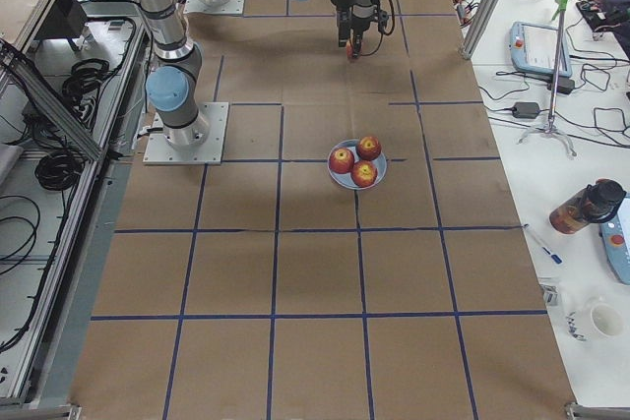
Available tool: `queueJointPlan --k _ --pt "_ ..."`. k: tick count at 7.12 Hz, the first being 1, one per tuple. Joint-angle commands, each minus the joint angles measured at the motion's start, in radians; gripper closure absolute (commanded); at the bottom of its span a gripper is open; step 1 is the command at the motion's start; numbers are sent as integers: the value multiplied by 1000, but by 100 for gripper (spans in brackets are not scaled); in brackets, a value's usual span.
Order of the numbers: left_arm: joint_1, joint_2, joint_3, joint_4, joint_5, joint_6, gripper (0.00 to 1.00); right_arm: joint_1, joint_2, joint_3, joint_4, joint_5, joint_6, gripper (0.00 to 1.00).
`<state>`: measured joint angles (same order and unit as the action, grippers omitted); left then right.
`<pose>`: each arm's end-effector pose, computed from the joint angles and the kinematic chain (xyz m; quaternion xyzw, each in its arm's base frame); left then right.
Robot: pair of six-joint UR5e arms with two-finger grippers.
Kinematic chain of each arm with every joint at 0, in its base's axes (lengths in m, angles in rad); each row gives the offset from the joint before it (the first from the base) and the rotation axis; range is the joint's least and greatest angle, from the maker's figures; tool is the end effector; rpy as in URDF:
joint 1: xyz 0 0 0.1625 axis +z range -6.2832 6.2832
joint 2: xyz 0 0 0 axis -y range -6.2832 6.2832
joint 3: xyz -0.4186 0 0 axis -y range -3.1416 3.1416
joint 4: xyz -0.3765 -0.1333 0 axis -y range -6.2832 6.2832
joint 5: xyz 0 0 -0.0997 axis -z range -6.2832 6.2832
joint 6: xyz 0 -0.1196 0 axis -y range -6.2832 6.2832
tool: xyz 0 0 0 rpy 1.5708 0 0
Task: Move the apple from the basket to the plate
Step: 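Carry the apple toward the table center and release it there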
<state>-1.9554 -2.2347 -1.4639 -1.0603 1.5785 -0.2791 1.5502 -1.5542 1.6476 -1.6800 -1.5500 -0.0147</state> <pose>-0.3747 -0.5728 0.1690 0.0528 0.9983 0.0207 0.0112 0.1258 -0.4861 0.4279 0.0029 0.9999 -0.0081 0.0103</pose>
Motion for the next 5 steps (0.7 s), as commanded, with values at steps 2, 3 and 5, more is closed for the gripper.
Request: queueJointPlan --k 2,3,5 --pt "35 99 3 -83 15 20 1 1 3 -12 -4 4 1 0" --pt "99 169 -1 -151 15 79 1 4 -3 -15 -9 -4 4 0" --pt "224 322 -7 -328 26 259 1 18 5 -17 -21 2 18 0"
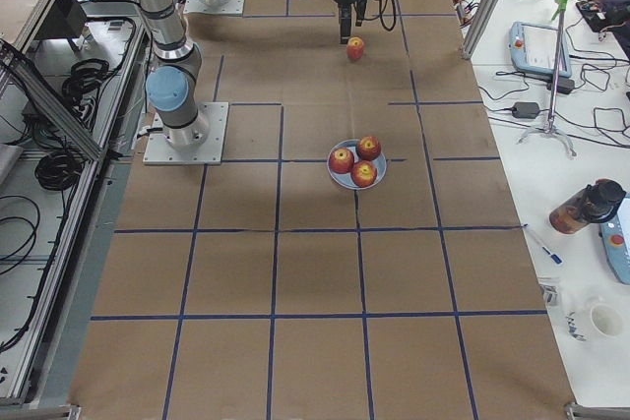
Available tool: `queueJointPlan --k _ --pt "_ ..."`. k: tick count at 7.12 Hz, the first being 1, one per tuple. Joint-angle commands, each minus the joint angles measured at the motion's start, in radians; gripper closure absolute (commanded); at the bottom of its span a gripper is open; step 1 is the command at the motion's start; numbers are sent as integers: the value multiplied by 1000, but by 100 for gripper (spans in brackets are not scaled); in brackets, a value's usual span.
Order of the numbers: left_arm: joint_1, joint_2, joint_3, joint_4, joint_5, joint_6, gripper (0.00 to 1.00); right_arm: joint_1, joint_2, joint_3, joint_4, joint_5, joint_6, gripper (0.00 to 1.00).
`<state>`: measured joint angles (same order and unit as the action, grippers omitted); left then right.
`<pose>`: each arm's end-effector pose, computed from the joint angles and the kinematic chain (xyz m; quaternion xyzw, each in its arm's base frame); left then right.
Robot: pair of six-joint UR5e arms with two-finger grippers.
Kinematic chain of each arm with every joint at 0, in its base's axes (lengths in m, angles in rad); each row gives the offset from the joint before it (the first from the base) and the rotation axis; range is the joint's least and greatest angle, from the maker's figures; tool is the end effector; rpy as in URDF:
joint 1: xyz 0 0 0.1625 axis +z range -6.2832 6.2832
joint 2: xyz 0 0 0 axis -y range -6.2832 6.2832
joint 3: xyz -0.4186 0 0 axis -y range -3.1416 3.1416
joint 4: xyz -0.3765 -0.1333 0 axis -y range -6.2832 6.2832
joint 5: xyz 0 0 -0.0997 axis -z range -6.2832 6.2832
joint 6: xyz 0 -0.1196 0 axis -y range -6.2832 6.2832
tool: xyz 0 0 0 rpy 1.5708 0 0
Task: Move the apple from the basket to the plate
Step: 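Reach the right gripper to the apple while the left arm withdraws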
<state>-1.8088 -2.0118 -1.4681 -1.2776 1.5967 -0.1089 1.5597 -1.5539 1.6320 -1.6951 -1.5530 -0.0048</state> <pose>-0.2746 -0.5796 0.2922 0.0648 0.9976 0.0200 0.0166 0.1300 -0.4890 0.4368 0.0029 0.9997 -0.0232 0.0087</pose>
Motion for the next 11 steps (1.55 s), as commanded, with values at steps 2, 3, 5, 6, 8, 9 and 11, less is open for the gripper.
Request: queueJointPlan --k 2,3,5,6,8,9,11 --pt "155 276 -5 -306 54 135 1 67 37 -3 -50 8 64 0" --pt "160 347 -6 -375 55 140 1 126 70 -4 -101 5 128 0" --pt "158 447 -17 -391 55 140 1 215 171 -4 -229 7 256 0" --pt "157 476 -24 -391 51 141 1 258 234 -4 -294 1 285 0" --pt "158 498 -151 -340 46 144 1 310 346 -3 -436 -4 353 0" --pt "161 517 -187 -298 51 141 1 334 392 -3 -490 -4 358 0" --pt "163 513 -195 -290 46 141 1 359 472 -3 -593 -7 384 0"
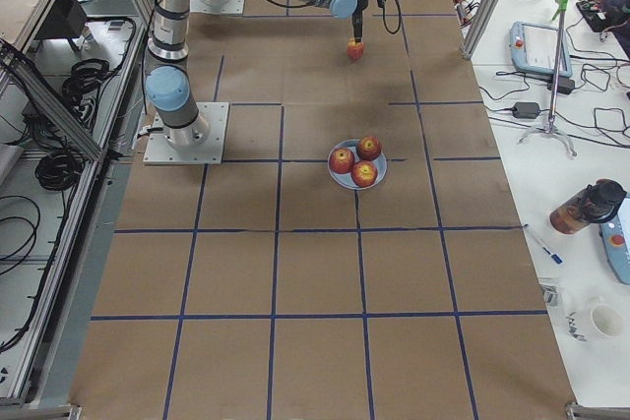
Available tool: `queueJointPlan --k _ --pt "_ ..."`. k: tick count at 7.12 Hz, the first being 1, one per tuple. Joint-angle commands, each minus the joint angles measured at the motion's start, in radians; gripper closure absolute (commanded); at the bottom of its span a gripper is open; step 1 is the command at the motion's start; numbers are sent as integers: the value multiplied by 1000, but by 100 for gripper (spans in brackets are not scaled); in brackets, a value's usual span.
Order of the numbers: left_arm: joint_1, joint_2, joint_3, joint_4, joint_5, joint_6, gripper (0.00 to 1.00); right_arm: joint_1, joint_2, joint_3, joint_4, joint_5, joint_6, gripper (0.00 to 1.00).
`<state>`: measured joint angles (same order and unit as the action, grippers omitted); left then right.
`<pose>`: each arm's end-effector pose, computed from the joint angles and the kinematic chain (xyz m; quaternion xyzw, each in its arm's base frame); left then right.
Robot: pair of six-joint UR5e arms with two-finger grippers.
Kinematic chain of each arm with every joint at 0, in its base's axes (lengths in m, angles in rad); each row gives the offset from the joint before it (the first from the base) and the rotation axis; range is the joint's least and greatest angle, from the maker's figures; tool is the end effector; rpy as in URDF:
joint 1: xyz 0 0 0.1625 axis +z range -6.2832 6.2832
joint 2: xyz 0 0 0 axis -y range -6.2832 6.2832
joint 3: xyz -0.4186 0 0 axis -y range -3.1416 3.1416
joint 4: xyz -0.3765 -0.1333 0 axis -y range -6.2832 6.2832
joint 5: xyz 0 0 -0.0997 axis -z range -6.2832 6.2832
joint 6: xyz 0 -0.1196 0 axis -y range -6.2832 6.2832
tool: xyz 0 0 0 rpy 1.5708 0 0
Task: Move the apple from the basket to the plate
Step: 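Reach the right gripper to the apple while the left arm withdraws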
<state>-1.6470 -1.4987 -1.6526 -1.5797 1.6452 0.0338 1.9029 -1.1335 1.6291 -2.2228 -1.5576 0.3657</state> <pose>-0.1578 -0.4330 0.4553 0.0553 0.9977 0.0085 0.0374 0.3315 -0.5474 0.2601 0.0162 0.9968 -0.0712 0.0329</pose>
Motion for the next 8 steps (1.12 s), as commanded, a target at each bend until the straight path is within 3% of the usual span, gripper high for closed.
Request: queueJointPlan --k 1,5,7,8 --pt "1 0 -12 12 -1 0 1 18 88 3 -92 -4 13 0" --pt "1 0 -12 15 -2 -2 1 33 152 9 -118 -1 10 3" --pt "3 0 -13 15 -2 -2 1 41 161 3 -118 -2 10 37" --pt "3 0 -13 15 -2 -2 1 41 153 2 -117 -4 10 45"
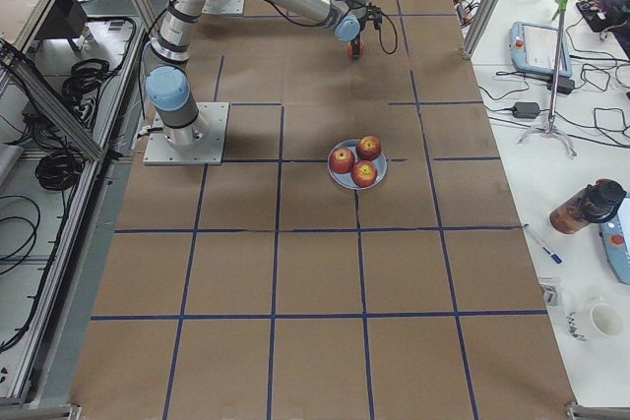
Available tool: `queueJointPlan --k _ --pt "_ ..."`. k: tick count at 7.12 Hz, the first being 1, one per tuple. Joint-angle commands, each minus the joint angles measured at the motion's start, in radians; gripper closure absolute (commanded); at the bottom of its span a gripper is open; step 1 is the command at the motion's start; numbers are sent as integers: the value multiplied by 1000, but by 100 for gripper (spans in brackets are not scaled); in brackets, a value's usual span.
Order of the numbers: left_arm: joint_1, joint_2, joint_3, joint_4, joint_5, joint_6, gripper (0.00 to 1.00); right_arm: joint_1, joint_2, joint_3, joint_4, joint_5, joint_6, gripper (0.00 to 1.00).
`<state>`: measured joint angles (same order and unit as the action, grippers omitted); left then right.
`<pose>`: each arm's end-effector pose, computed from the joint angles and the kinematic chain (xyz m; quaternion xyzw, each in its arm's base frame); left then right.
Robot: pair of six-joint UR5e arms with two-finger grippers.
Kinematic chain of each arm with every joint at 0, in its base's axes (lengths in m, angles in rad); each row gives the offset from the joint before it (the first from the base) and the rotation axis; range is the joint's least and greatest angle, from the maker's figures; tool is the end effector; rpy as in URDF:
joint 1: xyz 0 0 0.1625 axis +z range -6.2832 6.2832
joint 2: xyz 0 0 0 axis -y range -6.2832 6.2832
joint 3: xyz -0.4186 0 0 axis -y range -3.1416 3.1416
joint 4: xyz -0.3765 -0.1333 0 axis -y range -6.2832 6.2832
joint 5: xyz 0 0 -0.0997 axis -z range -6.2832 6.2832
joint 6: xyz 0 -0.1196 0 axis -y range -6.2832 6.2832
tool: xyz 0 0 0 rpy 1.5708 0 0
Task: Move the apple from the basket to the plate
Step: 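Grasp the apple with the right gripper and carry it to the plate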
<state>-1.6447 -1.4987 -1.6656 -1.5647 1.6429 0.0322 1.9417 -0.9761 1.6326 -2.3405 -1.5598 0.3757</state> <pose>-0.1571 -0.4335 0.4505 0.0533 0.9979 0.0075 0.0362 0.3594 -0.5527 0.1719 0.0021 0.9984 -0.0507 0.0257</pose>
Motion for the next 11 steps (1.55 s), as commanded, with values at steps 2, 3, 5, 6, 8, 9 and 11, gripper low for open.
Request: queueJointPlan --k 2,3,5,6,8,9,11 --pt "0 0 0 0 0 2 1 -1 -41 -5 10 -3 2 45" --pt "0 0 0 0 0 2 1 -33 -103 -5 56 -3 0 44" --pt "0 0 0 0 0 2 1 -158 -253 3 246 -3 -73 44" --pt "0 0 0 0 0 2 1 -255 -309 15 350 -9 -184 45" --pt "0 0 0 -1 0 2 1 -439 -399 85 372 -14 -431 45" --pt "0 0 0 -1 0 2 1 -539 -421 123 366 -14 -596 45" --pt "0 0 0 -1 0 0 1 -708 -428 142 363 -5 -820 45"
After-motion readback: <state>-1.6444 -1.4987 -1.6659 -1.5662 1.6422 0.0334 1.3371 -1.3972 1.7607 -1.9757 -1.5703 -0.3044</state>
